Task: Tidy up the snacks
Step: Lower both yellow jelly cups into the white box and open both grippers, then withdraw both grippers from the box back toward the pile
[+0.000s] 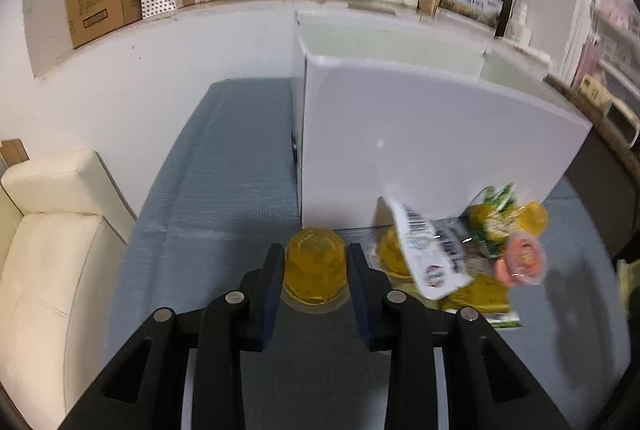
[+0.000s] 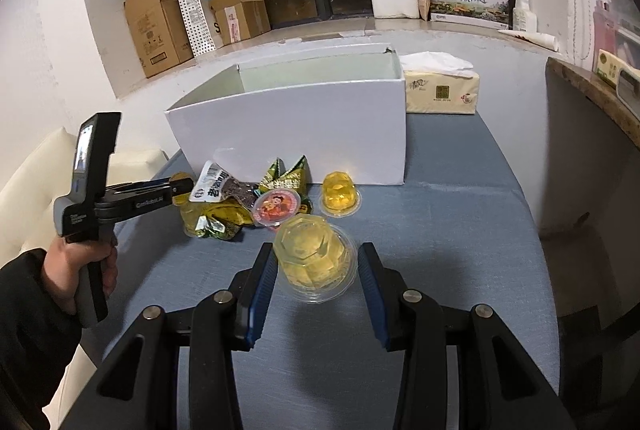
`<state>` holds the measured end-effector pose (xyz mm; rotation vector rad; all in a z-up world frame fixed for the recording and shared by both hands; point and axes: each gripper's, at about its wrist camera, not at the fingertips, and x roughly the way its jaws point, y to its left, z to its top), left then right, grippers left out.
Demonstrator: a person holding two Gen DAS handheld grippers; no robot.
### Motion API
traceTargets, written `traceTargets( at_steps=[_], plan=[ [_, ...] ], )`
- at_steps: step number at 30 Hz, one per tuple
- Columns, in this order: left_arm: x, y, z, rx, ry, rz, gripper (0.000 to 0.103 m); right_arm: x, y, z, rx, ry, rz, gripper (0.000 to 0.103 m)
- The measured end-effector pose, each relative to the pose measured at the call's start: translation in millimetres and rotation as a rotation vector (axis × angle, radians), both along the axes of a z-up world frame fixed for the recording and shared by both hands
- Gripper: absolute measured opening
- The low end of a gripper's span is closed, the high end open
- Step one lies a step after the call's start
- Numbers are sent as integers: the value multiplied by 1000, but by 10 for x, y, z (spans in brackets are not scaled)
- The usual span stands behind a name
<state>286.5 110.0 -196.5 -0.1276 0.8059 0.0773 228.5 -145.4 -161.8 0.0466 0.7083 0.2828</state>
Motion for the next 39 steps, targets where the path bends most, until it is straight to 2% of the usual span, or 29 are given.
traceTargets(
  at_steps=[4,8,16,22,27,30,31,32,33,34,35,37,39],
  plan=[
    [-178,-61,237,1,-58,-31,35,-5,34,47,11,-10,9,45],
    [-262,-126,603,-1,-127,-58,35,53,84,162,10,-32,21,45],
    [116,-217,1210,0,-212,-110,35,507,134,658,34,-107,25,45],
    [670,-247,1345,-2,-193,-127,35,1215,72,998,88,-140,0,45],
    [1063,-265,1177,35,-132,-122,36,1661,3,952,112,-85,-19,45],
    [1177,-251,1008,45,-93,-104,49,1851,-17,845,85,-62,-30,45],
    [1181,-240,951,39,-77,-100,66,1910,-36,794,92,-38,-30,46],
    [1203,-224,890,29,-57,-93,89,1964,-58,736,109,-12,-28,46],
    [1193,-211,852,19,-61,-89,96,1990,-83,695,119,7,-28,59],
    [1165,-206,834,17,-72,-88,101,2008,-105,636,127,26,-40,88],
    [1145,-214,811,28,-74,-84,103,1973,-131,602,136,12,-48,96],
    [1140,-238,770,47,-58,-87,103,1901,-169,569,147,-17,-38,98],
    [1134,-277,732,59,-39,-98,103,1864,-184,543,134,-8,-42,101]
  ],
)
